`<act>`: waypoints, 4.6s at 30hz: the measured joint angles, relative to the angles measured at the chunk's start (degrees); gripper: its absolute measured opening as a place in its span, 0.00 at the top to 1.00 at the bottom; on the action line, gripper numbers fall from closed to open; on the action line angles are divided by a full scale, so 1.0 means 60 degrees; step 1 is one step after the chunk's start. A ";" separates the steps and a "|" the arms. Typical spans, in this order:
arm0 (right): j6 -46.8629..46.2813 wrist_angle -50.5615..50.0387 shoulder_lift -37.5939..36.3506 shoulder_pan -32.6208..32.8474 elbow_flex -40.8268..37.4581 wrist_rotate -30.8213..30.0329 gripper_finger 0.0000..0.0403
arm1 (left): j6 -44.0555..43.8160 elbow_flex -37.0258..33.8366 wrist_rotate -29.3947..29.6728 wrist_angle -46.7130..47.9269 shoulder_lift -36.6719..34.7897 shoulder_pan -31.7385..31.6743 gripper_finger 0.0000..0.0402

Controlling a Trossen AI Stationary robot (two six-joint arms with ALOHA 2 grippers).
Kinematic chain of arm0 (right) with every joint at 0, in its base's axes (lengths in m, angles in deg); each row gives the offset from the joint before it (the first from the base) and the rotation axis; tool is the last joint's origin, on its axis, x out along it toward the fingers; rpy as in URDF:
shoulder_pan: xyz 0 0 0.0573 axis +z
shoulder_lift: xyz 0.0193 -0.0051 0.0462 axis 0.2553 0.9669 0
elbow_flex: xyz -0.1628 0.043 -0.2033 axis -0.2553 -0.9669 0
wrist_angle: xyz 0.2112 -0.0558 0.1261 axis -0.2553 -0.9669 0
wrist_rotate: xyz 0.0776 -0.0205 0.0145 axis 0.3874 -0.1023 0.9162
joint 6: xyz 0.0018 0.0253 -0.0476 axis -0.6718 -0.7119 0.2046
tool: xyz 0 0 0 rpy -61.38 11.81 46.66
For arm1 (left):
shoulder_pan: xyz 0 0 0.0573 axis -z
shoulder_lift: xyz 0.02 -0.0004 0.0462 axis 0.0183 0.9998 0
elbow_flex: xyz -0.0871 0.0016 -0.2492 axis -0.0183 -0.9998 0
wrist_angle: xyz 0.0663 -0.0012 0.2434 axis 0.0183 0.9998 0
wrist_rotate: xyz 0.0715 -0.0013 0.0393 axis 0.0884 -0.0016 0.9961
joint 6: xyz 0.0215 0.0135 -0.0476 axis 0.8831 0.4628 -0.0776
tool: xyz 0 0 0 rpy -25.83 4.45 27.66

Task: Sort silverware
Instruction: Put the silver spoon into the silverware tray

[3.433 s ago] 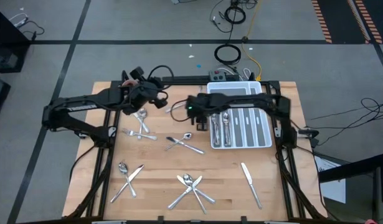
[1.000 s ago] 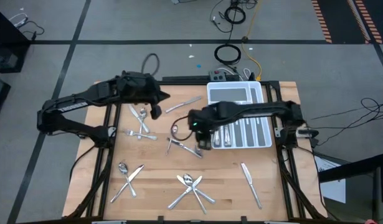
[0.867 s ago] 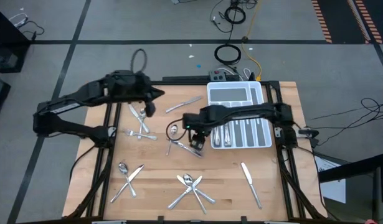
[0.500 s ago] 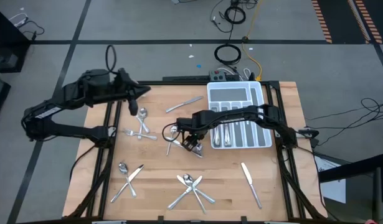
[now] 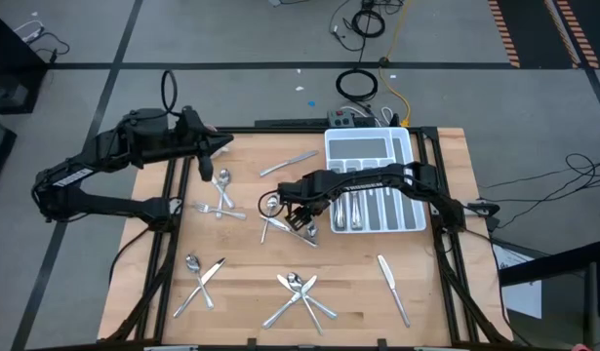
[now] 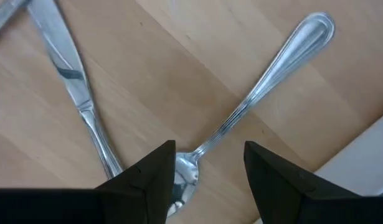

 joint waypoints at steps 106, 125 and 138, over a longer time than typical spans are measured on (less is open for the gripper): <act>2.4184 -0.0370 -0.4564 -0.1031 -0.5196 -0.2461 1.00 | 0.0173 0.0007 0.2706 0.1405 0.0175 0.0011 0.97; 2.4187 0.0312 -0.3672 -0.1330 -0.5319 -0.1809 1.00 | 0.0169 0.0004 0.2713 0.1405 0.0193 0.0007 0.97; 2.4126 0.1102 -0.3672 -0.1494 -0.5732 -0.1815 1.00 | 0.0180 0.0000 0.2713 0.1404 0.0193 0.0007 0.97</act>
